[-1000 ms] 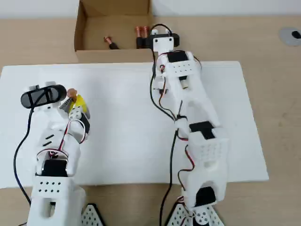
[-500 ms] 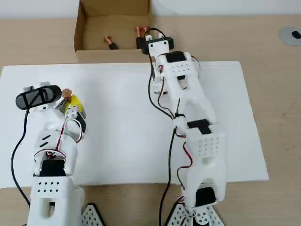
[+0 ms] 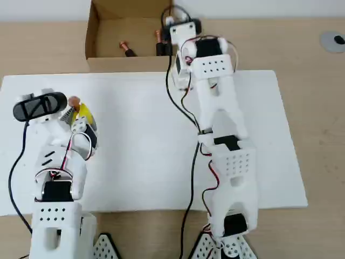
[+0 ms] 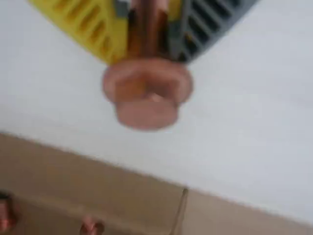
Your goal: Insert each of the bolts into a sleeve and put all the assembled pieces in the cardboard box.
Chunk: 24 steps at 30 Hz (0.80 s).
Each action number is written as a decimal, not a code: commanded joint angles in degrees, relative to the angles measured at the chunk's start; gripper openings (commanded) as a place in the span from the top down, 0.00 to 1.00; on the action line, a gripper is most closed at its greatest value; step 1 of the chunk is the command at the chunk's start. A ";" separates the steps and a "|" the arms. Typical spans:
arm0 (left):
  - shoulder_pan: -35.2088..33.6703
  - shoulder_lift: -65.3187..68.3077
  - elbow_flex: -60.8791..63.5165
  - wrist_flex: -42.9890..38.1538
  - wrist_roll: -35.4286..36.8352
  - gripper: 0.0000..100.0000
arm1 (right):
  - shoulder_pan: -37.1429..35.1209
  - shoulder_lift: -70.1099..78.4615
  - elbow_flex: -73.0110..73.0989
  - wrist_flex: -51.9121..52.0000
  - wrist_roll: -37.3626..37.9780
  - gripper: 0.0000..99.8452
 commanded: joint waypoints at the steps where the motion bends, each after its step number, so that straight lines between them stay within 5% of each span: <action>1: -0.09 -1.01 -5.36 0.09 -0.26 0.99 | 0.31 -1.10 -12.00 5.71 0.26 0.99; 9: -0.09 -1.01 -9.41 0.18 -5.27 0.99 | -1.80 -13.41 -15.43 6.07 0.35 0.99; 15: 0.00 -1.01 -13.54 0.18 -6.95 0.99 | -6.99 -33.71 -12.70 6.07 8.35 0.99; 24: 1.85 -1.01 -16.26 2.11 -3.60 0.99 | -8.92 -66.86 30.73 5.63 8.88 0.99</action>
